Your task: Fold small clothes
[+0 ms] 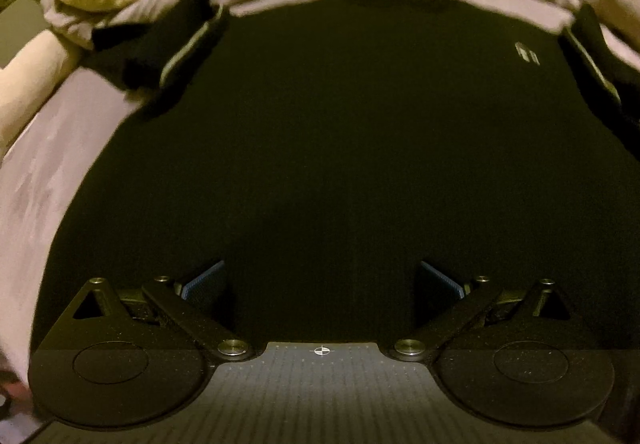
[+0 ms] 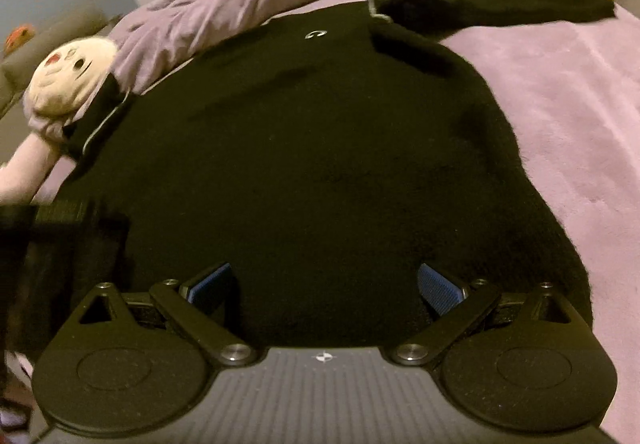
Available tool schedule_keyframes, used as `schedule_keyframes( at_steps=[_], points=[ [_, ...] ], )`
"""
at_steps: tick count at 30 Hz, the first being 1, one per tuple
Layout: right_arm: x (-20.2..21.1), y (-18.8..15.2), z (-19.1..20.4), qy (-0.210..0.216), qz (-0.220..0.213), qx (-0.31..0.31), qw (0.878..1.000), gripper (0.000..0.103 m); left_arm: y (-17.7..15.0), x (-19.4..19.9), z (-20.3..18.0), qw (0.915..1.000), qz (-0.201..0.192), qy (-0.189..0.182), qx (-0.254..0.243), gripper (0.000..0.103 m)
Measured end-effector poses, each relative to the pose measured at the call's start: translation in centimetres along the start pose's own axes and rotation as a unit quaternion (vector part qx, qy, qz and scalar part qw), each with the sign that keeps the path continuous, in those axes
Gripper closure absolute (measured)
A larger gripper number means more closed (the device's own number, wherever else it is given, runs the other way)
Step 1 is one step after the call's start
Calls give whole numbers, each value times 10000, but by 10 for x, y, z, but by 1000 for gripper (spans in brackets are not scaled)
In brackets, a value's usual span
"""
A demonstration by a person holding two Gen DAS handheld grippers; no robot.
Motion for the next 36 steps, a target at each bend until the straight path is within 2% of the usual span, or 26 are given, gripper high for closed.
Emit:
schedule_keyframes(
  at_steps=[3,5,7,8,11,13,14,15,16,17,21,23,27,28,29,31,34,36],
  points=[
    [0,-1,10,34,125,769,9970,4,24,-19,4,9992,-303,111,233,0],
    [8,14,3,474,187,699,9963,4,30,-32,5,9982,-399,136,437,0],
    [18,44,-23,890,-143,43,9959,4,30,-45,7,9971,-424,-11,632,0],
    [20,66,-44,938,-381,-387,9941,4,27,-48,9,9963,-504,-61,690,0],
    [8,127,-114,699,-971,-1454,9821,5,14,-45,5,9935,-1004,-78,531,0],
    [-18,161,-162,254,-1163,-1988,9728,13,7,-44,2,9908,-1309,-57,351,0],
    [-37,177,-192,-29,-1154,-2385,9643,22,4,-43,1,9886,-1470,-74,320,0],
    [-50,187,-211,-146,-1112,-2687,9567,27,2,-43,1,9867,-1586,-99,339,0],
    [-66,196,-234,-272,-1012,-3052,9465,38,1,-44,1,9856,-1646,-115,363,0],
    [-83,203,-258,-397,-936,-3509,9309,42,1,-44,1,9849,-1689,-115,367,0],
    [-117,212,-309,-466,-1138,-4630,8778,48,3,-46,0,9843,-1732,-61,320,0],
    [-127,222,-320,-574,-1275,-4799,8661,49,2,-45,1,9841,-1744,-75,330,0],
    [-147,238,-317,-763,-1354,-4752,8661,55,-1,-45,6,9836,-1749,-166,407,0],
    [-150,241,-319,-769,-1373,-4787,8638,64,-2,-44,7,9835,-1750,-177,415,0],
    [-153,241,-320,-786,-1375,-4835,8609,78,-1,-44,7,9835,-1752,-181,421,0],
    [-154,236,-325,-758,-1287,-4931,8571,93,-1,-44,7,9834,-1752,-185,426,0],
    [-144,233,-330,-570,-1348,-5029,8519,94,-1,-44,7,9832,-1752,-232,454,0],
    [-126,236,-329,-667,-1481,-4795,8624,95,-1,-42,7,9838,-1715,-266,443,0]
  ],
)
Point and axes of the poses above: each gripper's, at about its wrist camera, not at the fingertips, and x roughly against the way its jaws point, z to its left, y to its top, the point moved 6 cm from there along -x, roughly the way its jaws point, and after that the axes turned 14 degrees about -y, right-handed, at the moved point
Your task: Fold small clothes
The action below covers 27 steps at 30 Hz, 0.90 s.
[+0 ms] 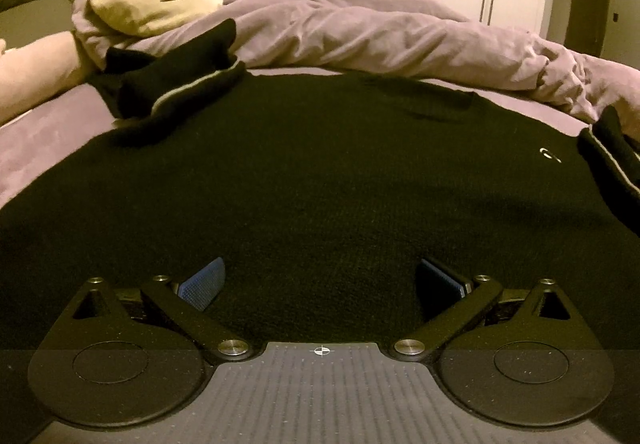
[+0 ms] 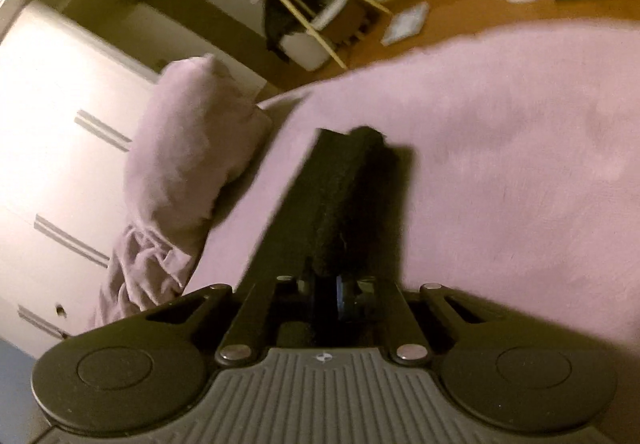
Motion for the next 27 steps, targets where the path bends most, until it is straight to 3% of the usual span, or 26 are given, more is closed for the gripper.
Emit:
schedule_keyframes(
  at_steps=[10,14,18,22,25,27],
  points=[
    [105,28,65,480,-743,1046,9906,95,-14,39,-24,9961,378,-575,-555,0],
    [151,5,122,950,-891,1799,9750,95,-15,59,-12,9955,544,-741,-240,0],
    [184,-54,190,1603,-635,2735,9463,95,-18,77,15,9947,640,-750,298,0],
    [198,-148,243,2012,-176,3746,9049,95,-17,93,38,9969,544,-508,239,0],
    [191,-238,263,2160,172,4302,8763,95,-15,100,50,9976,505,-400,238,0],
    [183,-287,267,2227,379,4468,8656,95,-12,103,57,9977,482,-404,247,0]
  ],
)
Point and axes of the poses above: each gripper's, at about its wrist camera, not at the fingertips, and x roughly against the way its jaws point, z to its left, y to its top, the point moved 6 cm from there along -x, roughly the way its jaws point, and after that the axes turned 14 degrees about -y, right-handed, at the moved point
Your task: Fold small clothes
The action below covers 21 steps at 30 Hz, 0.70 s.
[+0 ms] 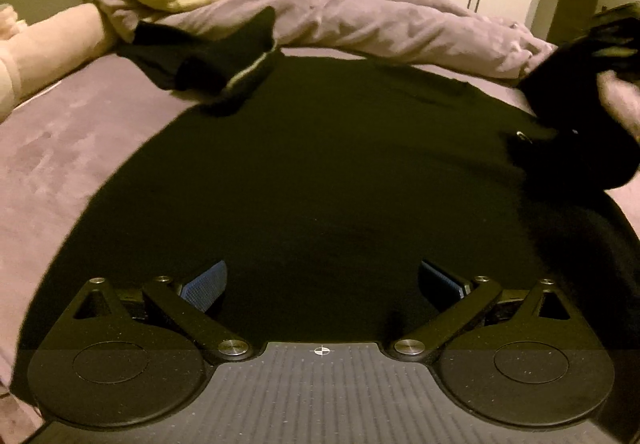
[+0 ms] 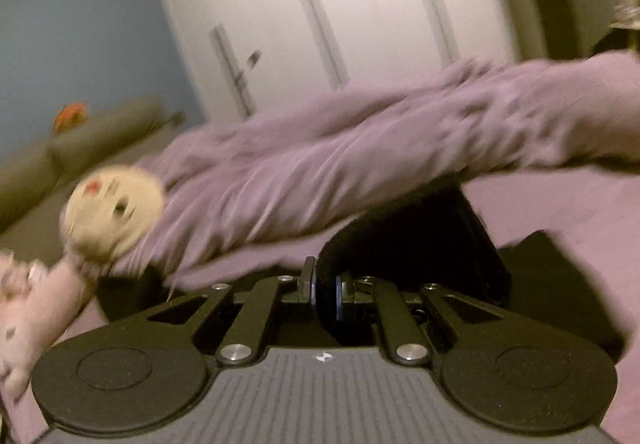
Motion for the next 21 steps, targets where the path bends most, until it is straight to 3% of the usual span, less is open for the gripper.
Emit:
schedule_keyframes(
  at_steps=[3,6,9,11,14,17,20,21],
  points=[
    [-28,-51,46,146,343,240,9990,95,8,3,8,10000,-86,9,-41,0],
    [-39,-101,79,321,785,637,9944,81,18,0,13,9999,-112,17,-127,0],
    [-24,-124,75,572,1017,528,9918,67,31,-9,14,9996,-167,-11,-208,0],
    [-6,-125,58,659,911,203,9934,45,40,-17,8,9993,-198,-124,-300,0],
    [23,-118,7,532,752,-588,9940,43,54,-36,-11,9980,-198,-378,-467,0],
    [43,-123,-43,336,705,-1400,9871,43,68,-64,-39,9948,-117,-870,-516,0],
    [58,-141,-77,95,753,-1782,9811,43,81,-94,-70,9902,-244,-896,-1046,0],
    [60,-147,-84,49,813,-1852,9793,43,84,-106,-79,9878,-257,-740,-1343,0]
  ],
)
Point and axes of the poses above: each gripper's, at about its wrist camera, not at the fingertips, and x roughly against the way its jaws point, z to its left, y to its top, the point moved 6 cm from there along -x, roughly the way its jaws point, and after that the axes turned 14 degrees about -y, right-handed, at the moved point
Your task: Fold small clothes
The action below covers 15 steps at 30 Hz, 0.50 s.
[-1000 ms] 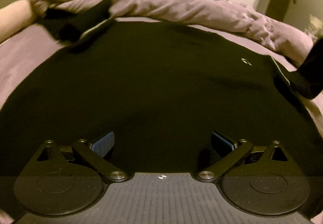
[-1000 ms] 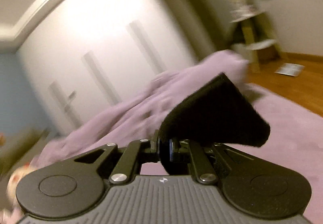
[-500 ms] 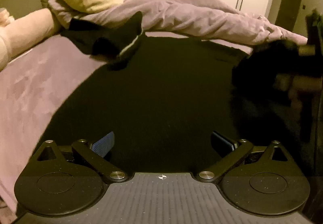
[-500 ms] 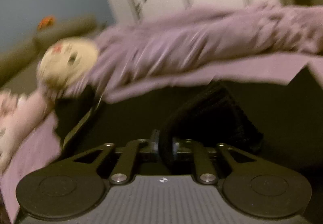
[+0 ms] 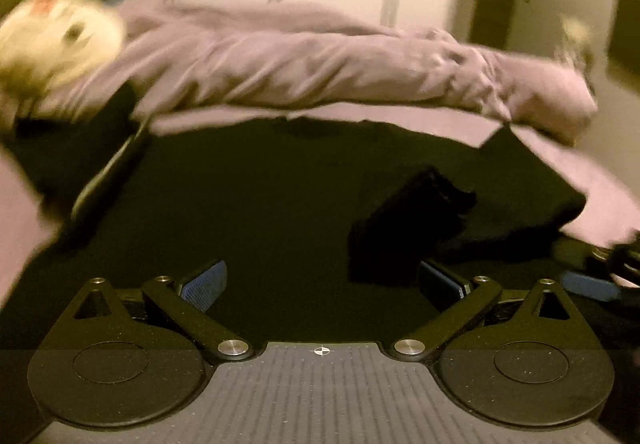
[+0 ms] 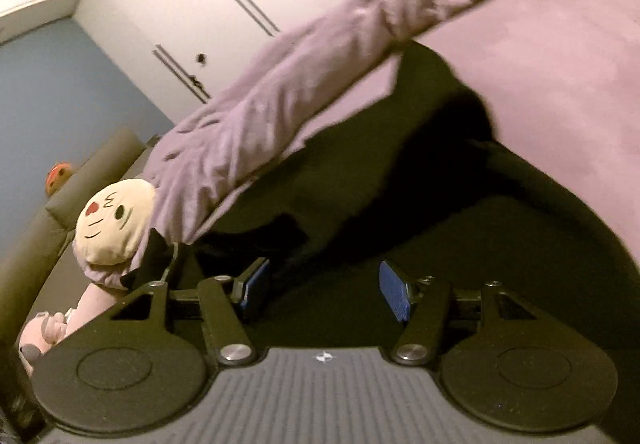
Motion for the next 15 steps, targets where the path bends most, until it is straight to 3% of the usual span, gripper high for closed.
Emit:
schedule_keyframes(
  at_steps=[2,4,8,9,10,11,14,15],
  points=[
    [4,-8,-15,-75,90,-159,9998,43,7,-24,-9,9980,24,344,-523,0],
    [9,-18,-25,-128,123,-182,9997,43,12,-43,-15,9960,31,422,-793,0],
    [18,-22,-36,-124,27,-121,9998,44,17,-67,-10,9994,54,170,-301,1],
    [17,-21,-36,-132,17,-130,9998,45,16,-71,-7,9999,81,48,-76,14],
    [16,-21,-35,-150,0,-138,9998,46,15,-74,-4,9999,132,-55,94,44],
    [16,-21,-37,-161,-6,-147,9998,47,13,-80,0,9993,281,-124,229,54],
    [15,-20,-33,-212,-38,-75,9997,48,12,-85,5,9979,409,-292,406,72],
    [15,-20,-32,-230,-49,-34,9997,48,13,-85,4,9980,400,-320,381,90]
  ],
)
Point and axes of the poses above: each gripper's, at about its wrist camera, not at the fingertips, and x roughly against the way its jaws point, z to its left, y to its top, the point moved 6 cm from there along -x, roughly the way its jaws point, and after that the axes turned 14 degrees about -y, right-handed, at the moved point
